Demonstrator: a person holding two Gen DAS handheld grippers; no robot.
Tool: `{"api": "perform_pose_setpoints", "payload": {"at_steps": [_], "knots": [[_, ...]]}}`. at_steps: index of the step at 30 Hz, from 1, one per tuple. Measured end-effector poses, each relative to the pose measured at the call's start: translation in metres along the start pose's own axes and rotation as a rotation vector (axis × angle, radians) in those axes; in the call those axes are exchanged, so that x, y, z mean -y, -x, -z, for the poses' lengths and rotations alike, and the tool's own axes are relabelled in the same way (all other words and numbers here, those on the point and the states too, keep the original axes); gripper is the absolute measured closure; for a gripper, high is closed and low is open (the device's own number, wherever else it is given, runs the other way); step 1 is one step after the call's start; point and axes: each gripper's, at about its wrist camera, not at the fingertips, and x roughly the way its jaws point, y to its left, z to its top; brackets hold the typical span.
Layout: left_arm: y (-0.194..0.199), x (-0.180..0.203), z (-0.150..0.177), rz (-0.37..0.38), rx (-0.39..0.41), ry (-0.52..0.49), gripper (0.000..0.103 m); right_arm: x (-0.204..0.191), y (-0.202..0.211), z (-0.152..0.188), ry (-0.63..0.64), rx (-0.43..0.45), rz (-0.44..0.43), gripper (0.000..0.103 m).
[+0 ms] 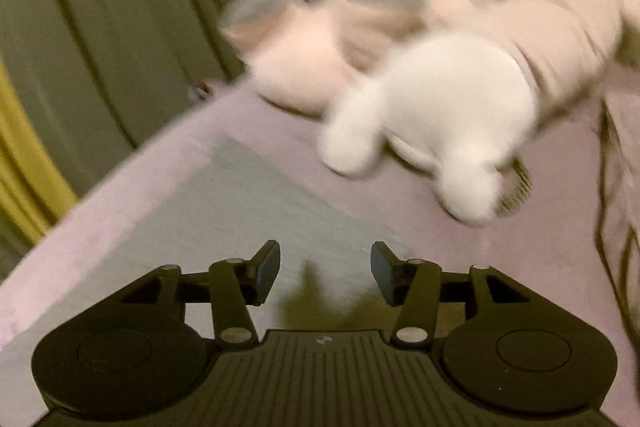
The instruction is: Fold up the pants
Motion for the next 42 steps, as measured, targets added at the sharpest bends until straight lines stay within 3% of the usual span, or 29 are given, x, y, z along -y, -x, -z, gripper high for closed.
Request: {"api": "perform_pose_setpoints", "payload": {"at_steps": [3,4,7,10,11,13,15,17,19,21,23,28,31,34,38,42], "knots": [[0.001,0.041,0.006,0.059,0.041,-0.105,0.008,-0.045,0.015,0.013,0.103,0.011,-0.149,0.050],[-0.002,0.055,0.011,0.076,0.034,-0.138,0.008,-0.058,0.016,0.019,0.135,-0.007,-0.203,0.050],[-0.027,0.085,0.029,0.119,-0.087,-0.225,0.008,-0.092,0.009,0.044,0.187,-0.133,-0.413,0.051],[-0.055,0.099,0.047,0.120,-0.220,-0.292,0.009,-0.111,-0.012,0.068,0.240,-0.318,-0.538,0.050],[-0.062,0.100,0.047,0.104,-0.247,-0.294,0.009,-0.114,-0.021,0.077,0.275,-0.386,-0.532,0.049],[-0.067,0.091,0.044,0.128,-0.260,-0.227,0.008,-0.114,-0.030,0.084,0.335,-0.429,-0.476,0.048],[-0.071,0.080,0.040,0.158,-0.261,-0.146,0.008,-0.107,-0.032,0.073,0.291,-0.442,-0.512,0.036],[-0.074,0.073,0.039,0.169,-0.260,-0.103,0.008,-0.096,-0.043,0.057,0.302,-0.385,-0.397,0.021],[-0.072,0.071,0.039,0.163,-0.251,-0.102,0.008,-0.073,-0.056,0.043,0.194,-0.366,-0.284,0.021],[-0.069,0.078,0.046,0.143,-0.246,-0.139,0.008,-0.042,-0.064,0.030,-0.002,-0.337,-0.295,0.021],[-0.071,0.086,0.051,0.118,-0.247,-0.176,0.008,-0.028,-0.062,0.026,-0.072,-0.290,-0.269,0.021],[-0.068,0.104,0.054,0.104,-0.203,-0.264,0.008,-0.031,-0.056,0.032,-0.076,-0.251,-0.237,0.015],[-0.057,0.119,0.055,0.152,-0.130,-0.334,0.008,-0.026,-0.059,0.036,-0.103,-0.249,-0.258,0.011],[-0.059,0.139,0.048,0.136,-0.054,-0.393,0.008,-0.019,-0.058,0.036,-0.147,-0.241,-0.275,0.010],[-0.081,0.172,0.037,0.115,-0.042,-0.454,0.009,-0.023,-0.063,0.039,-0.154,-0.236,-0.282,0.007],[-0.102,0.195,0.029,0.073,-0.039,-0.514,0.017,-0.027,-0.059,0.042,-0.136,-0.231,-0.269,0.006]]}}
